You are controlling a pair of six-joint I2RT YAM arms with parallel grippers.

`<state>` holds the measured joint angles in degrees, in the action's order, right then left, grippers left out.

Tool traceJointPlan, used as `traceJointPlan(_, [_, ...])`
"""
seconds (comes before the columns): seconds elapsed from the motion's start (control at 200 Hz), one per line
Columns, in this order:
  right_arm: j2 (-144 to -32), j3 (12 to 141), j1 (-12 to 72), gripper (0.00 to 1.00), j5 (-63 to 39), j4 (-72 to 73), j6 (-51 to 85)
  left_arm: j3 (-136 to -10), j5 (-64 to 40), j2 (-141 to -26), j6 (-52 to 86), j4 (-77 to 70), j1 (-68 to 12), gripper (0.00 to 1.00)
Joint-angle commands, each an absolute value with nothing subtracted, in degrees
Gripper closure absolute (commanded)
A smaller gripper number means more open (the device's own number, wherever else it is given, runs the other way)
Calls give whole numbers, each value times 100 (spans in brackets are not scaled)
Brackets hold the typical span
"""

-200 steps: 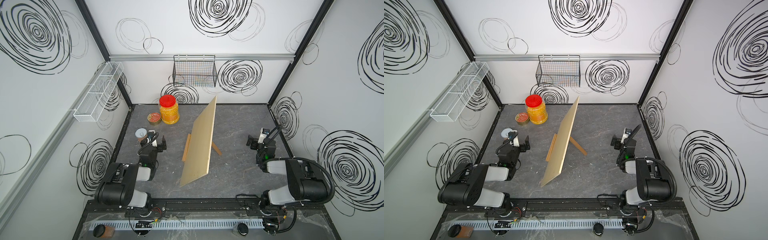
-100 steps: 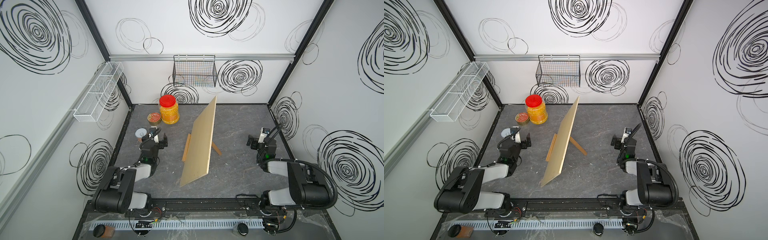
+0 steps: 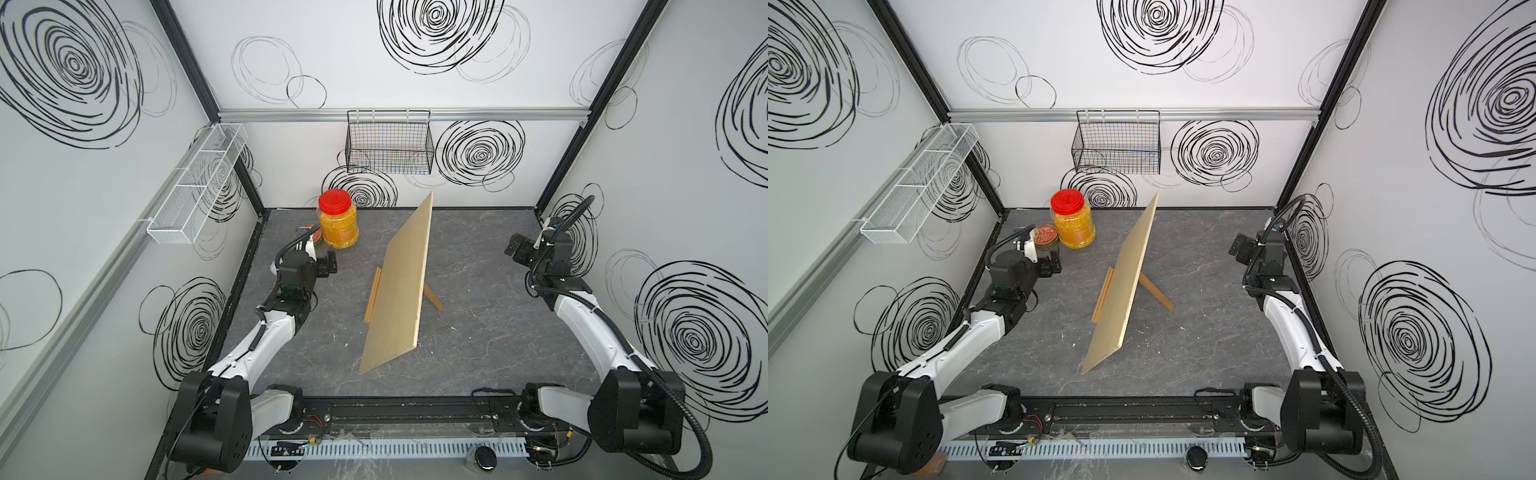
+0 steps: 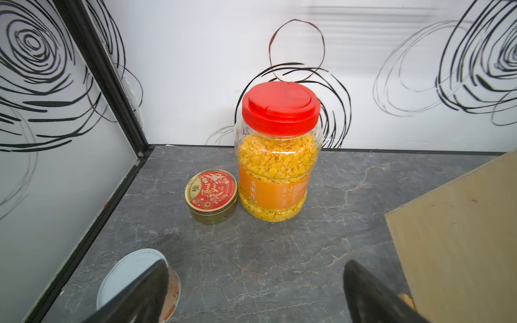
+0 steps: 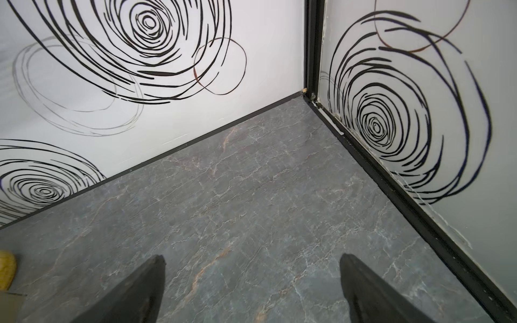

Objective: Disassemble the easel
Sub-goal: Pick up the drawing board from the easel.

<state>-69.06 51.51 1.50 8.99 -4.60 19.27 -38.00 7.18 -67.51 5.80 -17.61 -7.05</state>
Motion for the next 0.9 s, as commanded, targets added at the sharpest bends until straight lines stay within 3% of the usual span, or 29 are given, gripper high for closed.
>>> traceJointPlan(0.0, [-6614, 5637, 458, 0, 733, -1855, 2284, -4098, 20, -6550, 1102, -879, -762, 1])
traceJointPlan(0.395, [-6866, 7542, 2302, 6, 493, -3286, 3209, -4168, -432, -6342, 1483, -134, -1749, 6])
traceJointPlan(0.696, [-7790, 8726, 3625, 9, 88, -3987, 3727, -4102, -888, -6713, 2718, -258, -1731, 16])
traceJointPlan(0.896, [-8336, 9288, 4001, 9, -191, -4224, 3930, -3803, -975, -6837, 3005, -560, -1758, 21])
